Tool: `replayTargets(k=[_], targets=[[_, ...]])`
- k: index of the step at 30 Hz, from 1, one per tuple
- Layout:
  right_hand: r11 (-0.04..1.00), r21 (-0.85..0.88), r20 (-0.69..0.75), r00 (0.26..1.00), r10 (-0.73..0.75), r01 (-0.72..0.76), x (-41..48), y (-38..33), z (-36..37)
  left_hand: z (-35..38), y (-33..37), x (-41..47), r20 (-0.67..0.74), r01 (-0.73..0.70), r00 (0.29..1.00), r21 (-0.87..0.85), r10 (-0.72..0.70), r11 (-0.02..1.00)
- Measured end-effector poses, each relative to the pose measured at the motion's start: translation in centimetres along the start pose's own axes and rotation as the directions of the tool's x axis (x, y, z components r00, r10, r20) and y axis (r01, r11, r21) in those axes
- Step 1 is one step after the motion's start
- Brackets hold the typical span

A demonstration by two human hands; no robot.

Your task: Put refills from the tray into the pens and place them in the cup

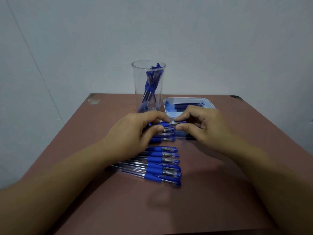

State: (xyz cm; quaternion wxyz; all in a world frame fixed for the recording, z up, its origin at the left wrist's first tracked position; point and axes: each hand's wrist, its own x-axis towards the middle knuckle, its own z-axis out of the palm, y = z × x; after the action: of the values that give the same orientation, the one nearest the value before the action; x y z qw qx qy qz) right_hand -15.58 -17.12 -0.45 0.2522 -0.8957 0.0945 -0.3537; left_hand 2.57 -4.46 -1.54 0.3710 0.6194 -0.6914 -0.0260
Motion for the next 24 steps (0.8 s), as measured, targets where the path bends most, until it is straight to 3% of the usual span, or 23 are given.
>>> replayTargets(k=[9,15,19,24], targets=[[0.985,-0.154,0.036,0.997,-0.069,0.073,0.0,-0.3,-0.5,-0.1,0.2,-0.3,0.107,0.099,0.991,-0.210,-0.077,0.973],[0.975,-0.219,-0.028,0.999,0.036,-0.042,-0.5,-0.2,-2.4,-0.8,-0.5,-0.4,0.094,0.123,0.990,-0.236,-0.103,0.964],[0.978,-0.107,0.095,0.977,0.192,-0.182,-0.4,0.0,-2.1,-0.9,-0.6,-0.1,0.010,0.084,0.996,-0.196,-0.084,0.977],[0.951,-0.102,0.286,0.907,0.310,-0.293,-0.9,0.5,-3.6,-1.2,-0.9,-0.1,-0.023,0.062,0.998,-0.061,-0.063,0.996]])
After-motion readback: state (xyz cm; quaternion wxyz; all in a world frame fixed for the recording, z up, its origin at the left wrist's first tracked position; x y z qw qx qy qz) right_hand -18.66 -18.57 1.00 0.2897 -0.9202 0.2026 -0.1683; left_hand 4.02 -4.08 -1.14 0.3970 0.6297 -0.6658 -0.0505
